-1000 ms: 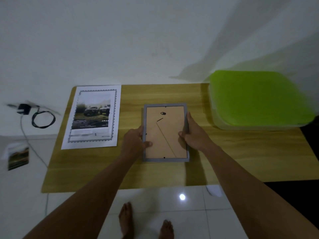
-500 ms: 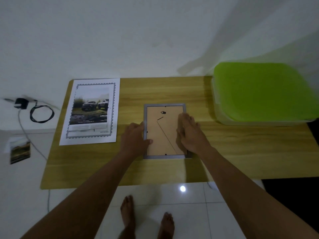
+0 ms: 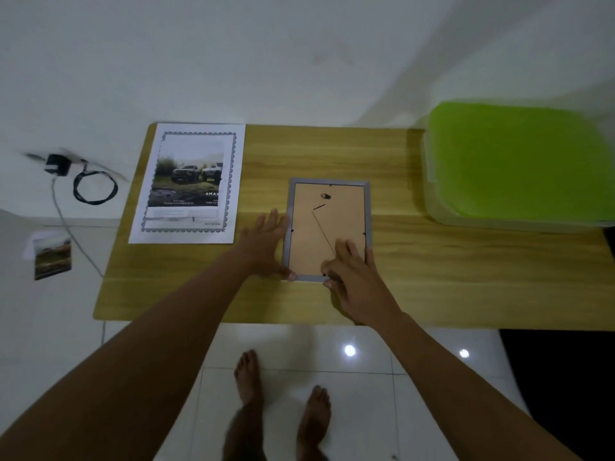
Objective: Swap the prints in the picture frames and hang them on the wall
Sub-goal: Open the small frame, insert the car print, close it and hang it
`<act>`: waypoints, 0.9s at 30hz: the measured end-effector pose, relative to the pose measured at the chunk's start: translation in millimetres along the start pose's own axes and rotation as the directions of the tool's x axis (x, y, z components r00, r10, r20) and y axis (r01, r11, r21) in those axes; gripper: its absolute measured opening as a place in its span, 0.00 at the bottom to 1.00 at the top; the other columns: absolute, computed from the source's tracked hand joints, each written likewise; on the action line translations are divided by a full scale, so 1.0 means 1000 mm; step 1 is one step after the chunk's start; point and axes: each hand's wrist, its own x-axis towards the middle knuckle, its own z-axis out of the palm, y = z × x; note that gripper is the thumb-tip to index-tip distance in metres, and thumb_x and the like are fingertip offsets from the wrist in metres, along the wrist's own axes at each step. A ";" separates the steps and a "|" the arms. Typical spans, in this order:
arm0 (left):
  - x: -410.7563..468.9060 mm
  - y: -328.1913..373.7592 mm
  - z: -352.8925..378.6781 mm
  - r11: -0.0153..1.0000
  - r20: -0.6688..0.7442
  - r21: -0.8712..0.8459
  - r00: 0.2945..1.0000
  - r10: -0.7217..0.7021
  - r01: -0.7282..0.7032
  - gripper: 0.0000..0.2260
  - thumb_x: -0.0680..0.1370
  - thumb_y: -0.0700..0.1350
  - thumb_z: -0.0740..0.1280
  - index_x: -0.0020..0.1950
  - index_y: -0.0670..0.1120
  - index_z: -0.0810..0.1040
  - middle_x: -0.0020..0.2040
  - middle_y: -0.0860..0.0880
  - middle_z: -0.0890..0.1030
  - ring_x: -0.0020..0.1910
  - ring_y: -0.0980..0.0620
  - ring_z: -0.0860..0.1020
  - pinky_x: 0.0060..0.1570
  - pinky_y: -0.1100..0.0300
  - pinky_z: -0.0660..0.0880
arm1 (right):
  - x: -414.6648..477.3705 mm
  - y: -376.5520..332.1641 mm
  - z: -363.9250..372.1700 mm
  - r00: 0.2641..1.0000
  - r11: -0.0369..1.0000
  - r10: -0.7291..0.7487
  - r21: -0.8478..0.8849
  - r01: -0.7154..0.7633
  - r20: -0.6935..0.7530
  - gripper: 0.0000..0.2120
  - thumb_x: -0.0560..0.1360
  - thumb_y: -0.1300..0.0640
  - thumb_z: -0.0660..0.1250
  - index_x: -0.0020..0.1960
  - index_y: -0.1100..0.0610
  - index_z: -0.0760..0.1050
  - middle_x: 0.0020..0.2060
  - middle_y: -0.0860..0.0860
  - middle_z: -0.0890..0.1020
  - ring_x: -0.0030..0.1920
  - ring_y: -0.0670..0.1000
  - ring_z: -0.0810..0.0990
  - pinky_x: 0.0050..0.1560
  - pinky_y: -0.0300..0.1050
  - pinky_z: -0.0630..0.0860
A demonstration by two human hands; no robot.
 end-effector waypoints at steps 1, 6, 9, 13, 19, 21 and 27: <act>0.000 -0.001 0.000 1.000 0.008 0.012 1.000 0.002 -0.003 0.60 0.65 0.66 0.74 0.78 0.51 0.34 0.79 0.47 0.34 0.78 0.42 0.37 0.74 0.35 0.46 | 0.000 -0.001 0.001 1.000 1.000 0.009 0.023 -0.009 -0.014 0.08 0.79 0.57 0.64 0.57 0.52 0.75 0.76 0.59 0.62 0.79 0.61 0.51 0.75 0.62 0.41; 0.001 -0.002 0.001 0.999 0.002 0.041 1.000 0.007 -0.008 0.60 0.64 0.67 0.73 0.79 0.50 0.34 0.79 0.47 0.34 0.78 0.42 0.37 0.74 0.37 0.47 | 0.001 -0.004 0.003 0.998 0.996 0.039 0.083 -0.035 -0.045 0.06 0.78 0.60 0.65 0.54 0.54 0.76 0.76 0.60 0.63 0.79 0.62 0.51 0.76 0.65 0.40; 0.001 -0.002 0.002 0.998 0.003 0.057 1.000 0.006 -0.006 0.60 0.64 0.68 0.73 0.79 0.50 0.34 0.79 0.46 0.34 0.78 0.42 0.37 0.74 0.37 0.47 | 0.001 -0.005 0.004 0.998 0.995 0.039 0.096 -0.034 -0.043 0.06 0.78 0.61 0.65 0.53 0.54 0.76 0.76 0.61 0.64 0.79 0.62 0.51 0.76 0.66 0.41; 0.002 -0.002 0.002 0.998 0.011 0.070 1.000 0.000 -0.001 0.60 0.65 0.69 0.72 0.78 0.50 0.34 0.79 0.46 0.34 0.78 0.41 0.37 0.74 0.37 0.47 | 0.001 -0.004 0.006 0.998 0.997 0.027 0.074 -0.023 -0.060 0.05 0.78 0.61 0.65 0.51 0.53 0.76 0.74 0.61 0.66 0.78 0.64 0.53 0.75 0.68 0.42; 0.001 0.000 0.000 0.998 0.010 0.060 1.000 0.003 -0.003 0.60 0.65 0.68 0.72 0.79 0.50 0.34 0.79 0.46 0.35 0.78 0.41 0.38 0.74 0.37 0.49 | 0.000 0.000 0.005 0.999 0.998 0.020 0.058 -0.018 -0.037 0.04 0.78 0.58 0.65 0.52 0.52 0.77 0.74 0.60 0.67 0.78 0.63 0.55 0.76 0.66 0.44; 0.000 -0.001 -0.001 0.999 -0.001 0.048 1.000 0.009 -0.009 0.60 0.64 0.69 0.73 0.79 0.50 0.35 0.79 0.46 0.36 0.78 0.41 0.39 0.74 0.37 0.50 | -0.003 0.000 -0.001 1.000 0.999 0.020 0.051 -0.019 -0.021 0.08 0.79 0.53 0.65 0.57 0.50 0.77 0.75 0.57 0.65 0.78 0.60 0.54 0.76 0.61 0.44; 0.006 -0.009 -0.013 1.000 -0.084 0.007 0.996 0.029 -0.029 0.64 0.58 0.72 0.74 0.79 0.52 0.38 0.80 0.43 0.41 0.78 0.40 0.42 0.74 0.37 0.51 | 0.014 0.012 -0.040 0.971 0.969 0.228 0.116 -0.220 -0.070 0.27 0.82 0.48 0.60 0.78 0.53 0.57 0.78 0.53 0.59 0.78 0.54 0.53 0.76 0.55 0.51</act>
